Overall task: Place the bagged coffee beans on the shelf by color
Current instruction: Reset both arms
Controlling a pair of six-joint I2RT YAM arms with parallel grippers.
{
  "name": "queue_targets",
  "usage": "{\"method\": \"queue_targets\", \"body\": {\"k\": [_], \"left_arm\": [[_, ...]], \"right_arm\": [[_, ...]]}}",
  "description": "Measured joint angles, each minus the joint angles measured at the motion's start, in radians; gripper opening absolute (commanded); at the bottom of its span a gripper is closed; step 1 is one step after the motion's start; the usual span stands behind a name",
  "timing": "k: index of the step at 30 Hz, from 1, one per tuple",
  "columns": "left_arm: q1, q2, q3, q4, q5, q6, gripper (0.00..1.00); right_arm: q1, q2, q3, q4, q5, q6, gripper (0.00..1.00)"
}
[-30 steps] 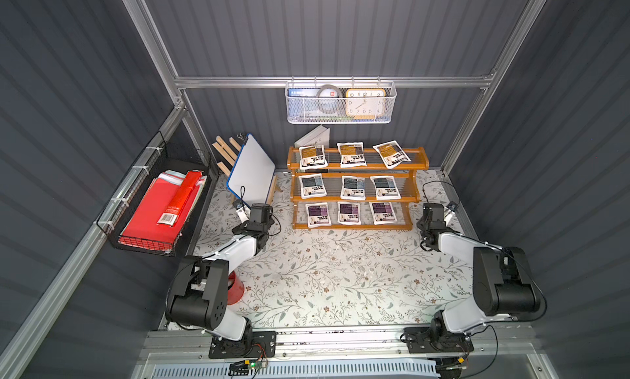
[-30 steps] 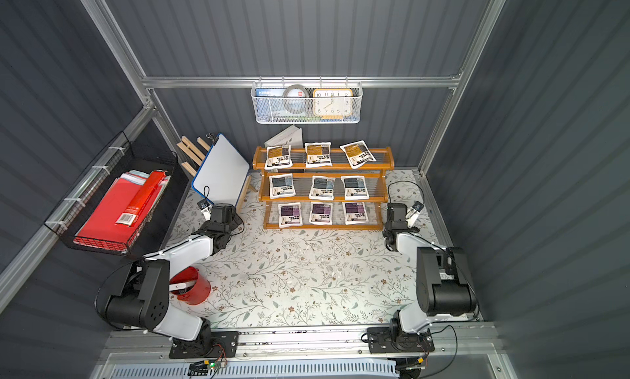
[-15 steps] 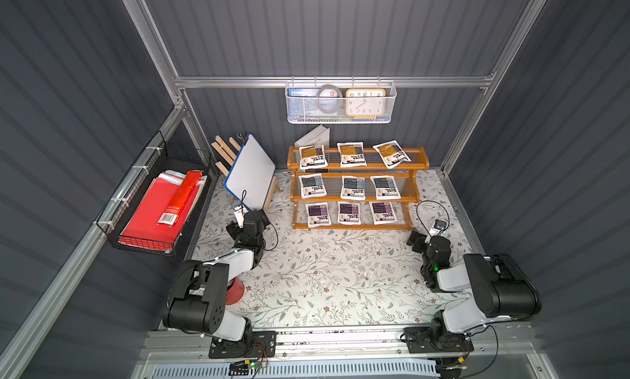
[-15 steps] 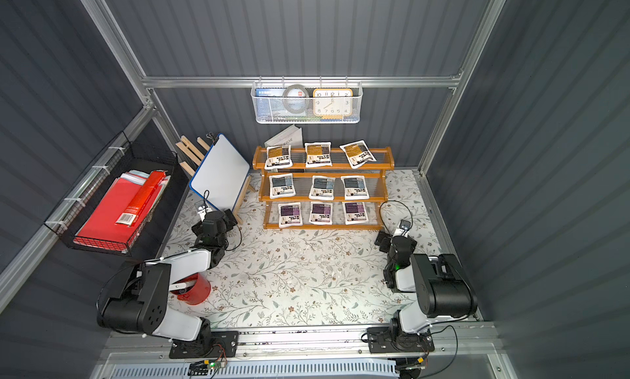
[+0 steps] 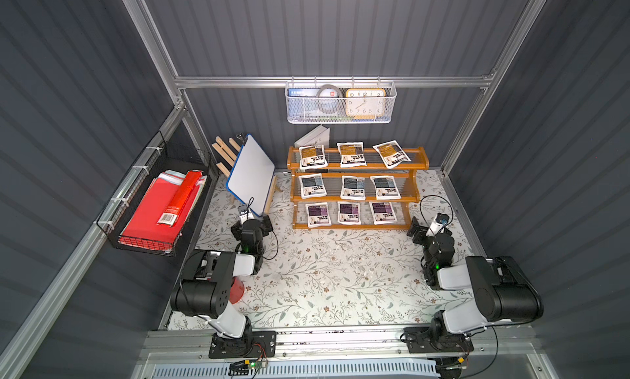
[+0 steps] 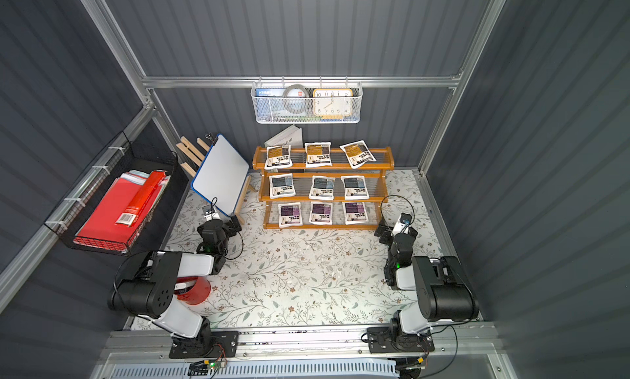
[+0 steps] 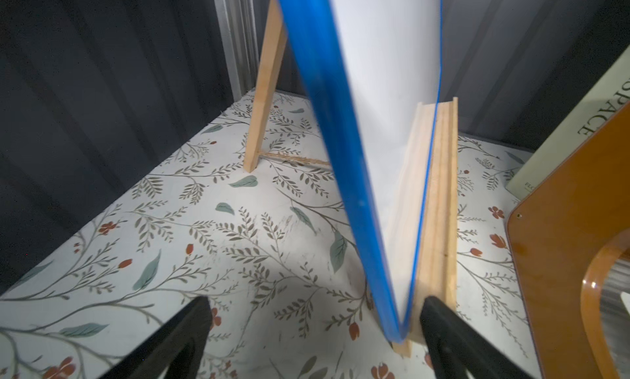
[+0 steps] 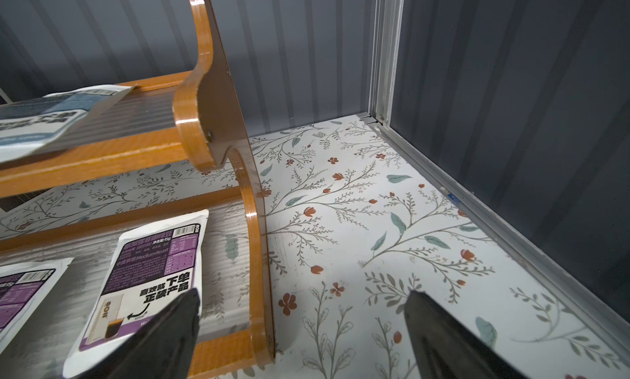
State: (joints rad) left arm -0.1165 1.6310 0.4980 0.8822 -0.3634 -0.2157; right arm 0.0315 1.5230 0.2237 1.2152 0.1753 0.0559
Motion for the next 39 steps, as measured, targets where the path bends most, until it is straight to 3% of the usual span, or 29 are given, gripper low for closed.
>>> {"method": "queue_targets", "body": {"k": [8,14,20,24,39], "left_arm": [[0.067,0.005,-0.01,0.045,0.138,0.136,0.99],[0.193,0.006,-0.023,0.11,0.203,0.098,0.99],[0.177,0.034,-0.043,0.202,0.224,0.081,0.99],[0.146,0.043,-0.194,0.409,0.21,0.087,0.99],[0.102,0.055,-0.174,0.454,0.105,0.085,0.99]], "right_arm": [[0.0,0.0,0.001,-0.005,0.0,0.0,0.99],[0.0,0.0,0.001,-0.008,0.0,0.0,0.99],[0.0,0.0,0.001,-0.008,0.0,0.0,0.99],[0.0,0.0,0.001,-0.008,0.0,0.0,0.99],[0.0,0.0,0.004,-0.011,-0.003,0.0,0.99]]}}
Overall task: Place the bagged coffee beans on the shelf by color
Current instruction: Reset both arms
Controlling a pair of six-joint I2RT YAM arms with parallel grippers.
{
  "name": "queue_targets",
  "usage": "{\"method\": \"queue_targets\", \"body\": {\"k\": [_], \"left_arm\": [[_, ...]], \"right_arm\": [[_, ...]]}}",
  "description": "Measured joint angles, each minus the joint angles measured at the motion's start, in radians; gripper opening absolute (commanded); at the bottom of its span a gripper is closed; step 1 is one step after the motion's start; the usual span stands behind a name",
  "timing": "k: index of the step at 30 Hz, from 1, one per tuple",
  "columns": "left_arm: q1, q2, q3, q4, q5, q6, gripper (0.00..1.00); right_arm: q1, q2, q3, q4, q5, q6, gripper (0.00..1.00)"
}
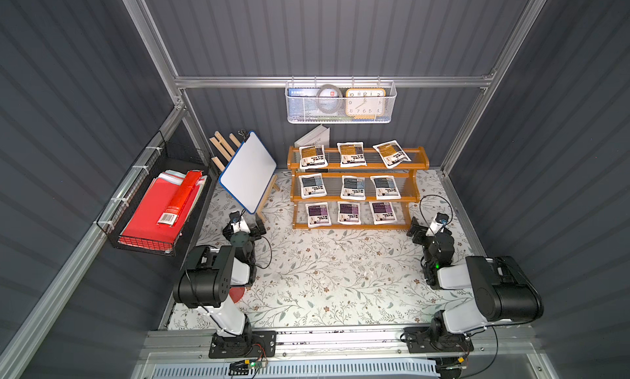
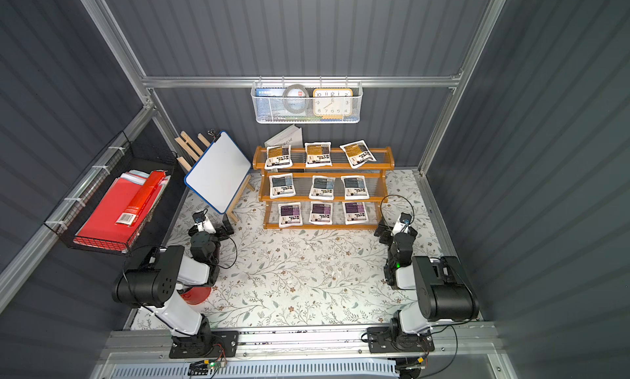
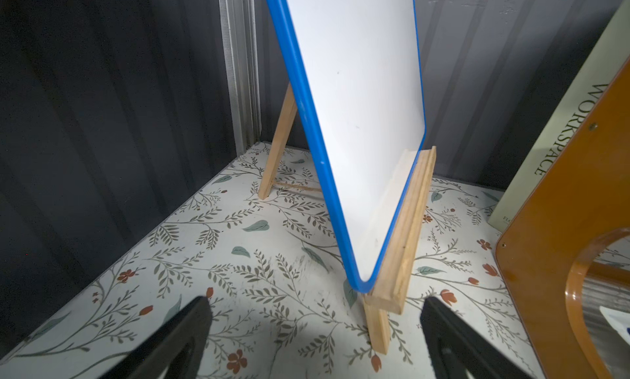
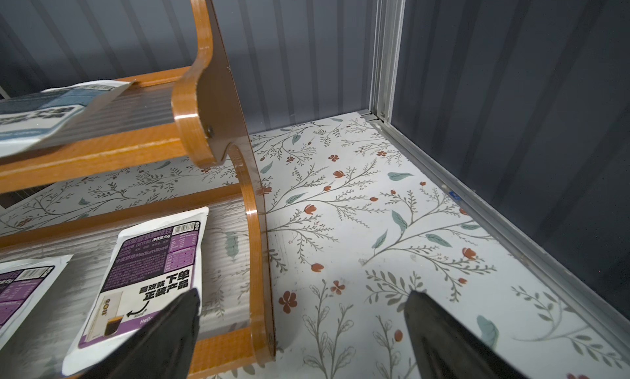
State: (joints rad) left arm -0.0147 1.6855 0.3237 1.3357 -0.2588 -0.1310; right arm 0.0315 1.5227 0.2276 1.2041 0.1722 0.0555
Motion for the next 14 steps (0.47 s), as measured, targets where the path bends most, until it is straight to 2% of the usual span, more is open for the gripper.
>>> {"method": "queue_targets", "body": {"k": [14], "left_arm": [[0.0,0.0,0.007,-0.003,-0.001,0.0,0.99]], "right_arm": [[0.0,0.0,0.001,0.0,0.0,0.0,0.99]]}}
